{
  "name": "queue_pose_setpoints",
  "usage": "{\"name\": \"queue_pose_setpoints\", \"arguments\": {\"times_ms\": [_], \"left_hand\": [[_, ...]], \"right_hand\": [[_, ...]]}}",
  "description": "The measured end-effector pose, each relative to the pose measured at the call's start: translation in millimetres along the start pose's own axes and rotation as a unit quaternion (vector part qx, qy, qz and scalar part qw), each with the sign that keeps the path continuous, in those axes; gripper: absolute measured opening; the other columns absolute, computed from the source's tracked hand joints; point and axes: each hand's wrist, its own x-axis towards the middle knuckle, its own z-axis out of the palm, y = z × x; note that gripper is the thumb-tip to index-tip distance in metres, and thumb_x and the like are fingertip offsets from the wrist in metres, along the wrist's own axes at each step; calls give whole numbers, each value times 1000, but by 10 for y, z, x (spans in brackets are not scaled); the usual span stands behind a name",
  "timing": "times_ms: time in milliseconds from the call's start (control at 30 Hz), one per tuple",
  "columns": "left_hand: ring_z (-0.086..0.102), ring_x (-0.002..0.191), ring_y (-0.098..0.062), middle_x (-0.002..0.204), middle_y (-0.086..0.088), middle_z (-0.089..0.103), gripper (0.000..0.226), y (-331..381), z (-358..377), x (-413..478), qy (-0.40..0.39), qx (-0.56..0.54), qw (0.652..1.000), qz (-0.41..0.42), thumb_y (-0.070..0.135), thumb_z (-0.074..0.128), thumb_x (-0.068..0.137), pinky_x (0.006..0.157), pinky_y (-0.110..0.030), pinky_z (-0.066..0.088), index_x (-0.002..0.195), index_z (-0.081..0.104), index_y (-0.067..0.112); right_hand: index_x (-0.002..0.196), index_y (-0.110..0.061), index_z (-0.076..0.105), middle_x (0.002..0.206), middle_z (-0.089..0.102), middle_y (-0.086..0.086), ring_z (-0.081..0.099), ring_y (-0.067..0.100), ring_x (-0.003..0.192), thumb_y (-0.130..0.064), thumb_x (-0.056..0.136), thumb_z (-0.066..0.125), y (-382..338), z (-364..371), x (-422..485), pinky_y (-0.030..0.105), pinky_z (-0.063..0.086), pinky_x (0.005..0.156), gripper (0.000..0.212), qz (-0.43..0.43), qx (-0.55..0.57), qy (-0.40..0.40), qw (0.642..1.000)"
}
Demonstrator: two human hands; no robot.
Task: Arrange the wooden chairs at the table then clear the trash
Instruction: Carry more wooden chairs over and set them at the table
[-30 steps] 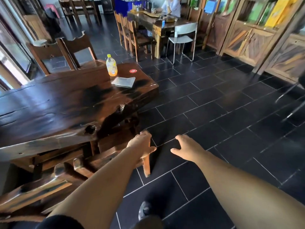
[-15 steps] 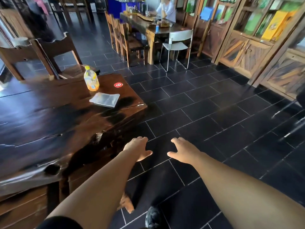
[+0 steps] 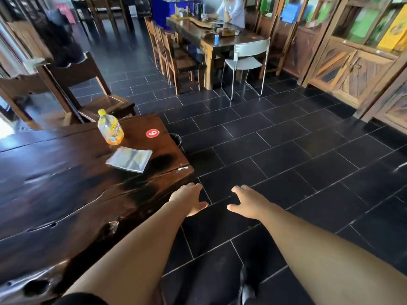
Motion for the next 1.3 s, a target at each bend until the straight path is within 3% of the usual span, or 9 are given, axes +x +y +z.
{"name": "queue_pose_setpoints", "arguments": {"times_ms": [400, 667, 967, 1100, 1300], "left_hand": [[52, 125, -24, 137, 0, 51, 62, 445, -638, 2188, -20, -10, 994, -104, 51, 63, 88, 97, -44, 49, 139, 45, 21], [52, 125, -25, 135, -2, 52, 66, 556, -1087, 3283, 22, -63, 985, -156, 51, 64, 87, 95, -43, 50, 141, 43, 20], [57, 114, -26, 122, -2, 57, 52, -184, -1497, 4510, 55, -84, 973, -208, 51, 66, 84, 89, -45, 52, 120, 52, 17], [53, 119, -27, 129, -1, 54, 58, -682, -1818, 5270, 68, -92, 966, -234, 51, 65, 85, 88, -43, 50, 130, 49, 19], [53, 120, -27, 127, -1, 55, 56, -1371, -2596, 6342, 86, -102, 959, -251, 51, 65, 84, 91, -42, 48, 128, 51, 19]], "right_hand": [[142, -19, 39, 133, 45, 0, 56, 20, 106, -50, 91, 59, 899, -1366, 2203, 39, 51, 89, 63, -74, -11, -28, 997], [140, -20, 41, 131, 46, 0, 54, 22, 107, -50, 91, 60, 1094, -2156, 3470, 39, 50, 85, 60, -121, -58, -41, 990], [135, -19, 45, 123, 48, 1, 55, 22, 100, -50, 91, 58, 700, -2552, 5091, 39, 53, 82, 55, -178, -123, -58, 975], [140, -18, 42, 129, 48, 3, 56, 22, 103, -48, 93, 58, 322, -2850, 6105, 36, 50, 80, 58, -208, -141, -61, 966], [141, -19, 41, 131, 47, 2, 55, 24, 109, -50, 93, 57, -256, -3420, 7447, 39, 51, 86, 59, -211, -134, -78, 965]]}}
